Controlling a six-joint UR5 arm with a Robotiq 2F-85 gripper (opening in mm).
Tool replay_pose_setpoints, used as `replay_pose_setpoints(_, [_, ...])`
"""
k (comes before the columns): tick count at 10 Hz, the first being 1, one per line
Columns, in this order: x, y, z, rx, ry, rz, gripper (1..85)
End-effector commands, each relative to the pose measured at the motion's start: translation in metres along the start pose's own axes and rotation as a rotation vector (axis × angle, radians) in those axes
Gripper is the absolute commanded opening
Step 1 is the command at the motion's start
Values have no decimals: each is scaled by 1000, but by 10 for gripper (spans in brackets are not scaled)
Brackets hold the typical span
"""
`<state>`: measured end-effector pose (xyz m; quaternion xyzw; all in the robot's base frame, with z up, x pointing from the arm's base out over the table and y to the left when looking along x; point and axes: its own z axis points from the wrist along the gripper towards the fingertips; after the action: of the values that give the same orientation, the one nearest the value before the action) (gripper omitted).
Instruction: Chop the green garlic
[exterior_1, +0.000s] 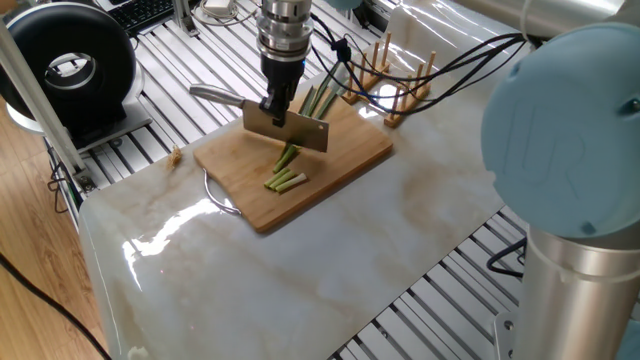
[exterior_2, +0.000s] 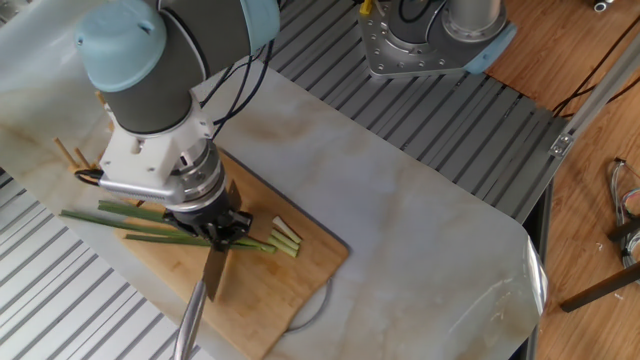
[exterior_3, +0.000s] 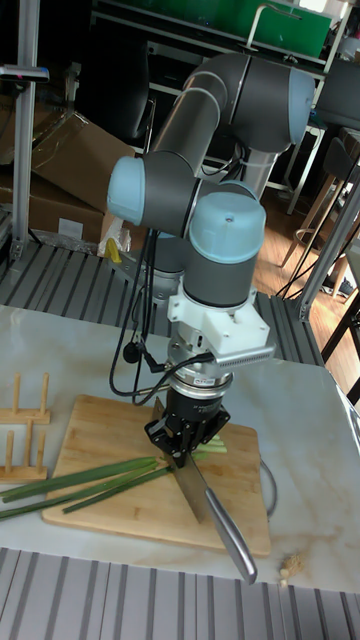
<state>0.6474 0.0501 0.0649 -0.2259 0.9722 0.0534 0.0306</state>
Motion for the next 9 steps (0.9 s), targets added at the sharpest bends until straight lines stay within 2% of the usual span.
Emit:
replay_pose_setpoints(1, [-3, 3, 3, -9, -22, 32, 13])
replay_pose_setpoints(4, [-13, 2, 12, 6, -42, 38, 13])
replay_pose_setpoints(6, [-25, 4, 16, 2, -67, 46, 13])
replay_pose_setpoints(9, [-18, -6, -3, 5, -63, 9, 13])
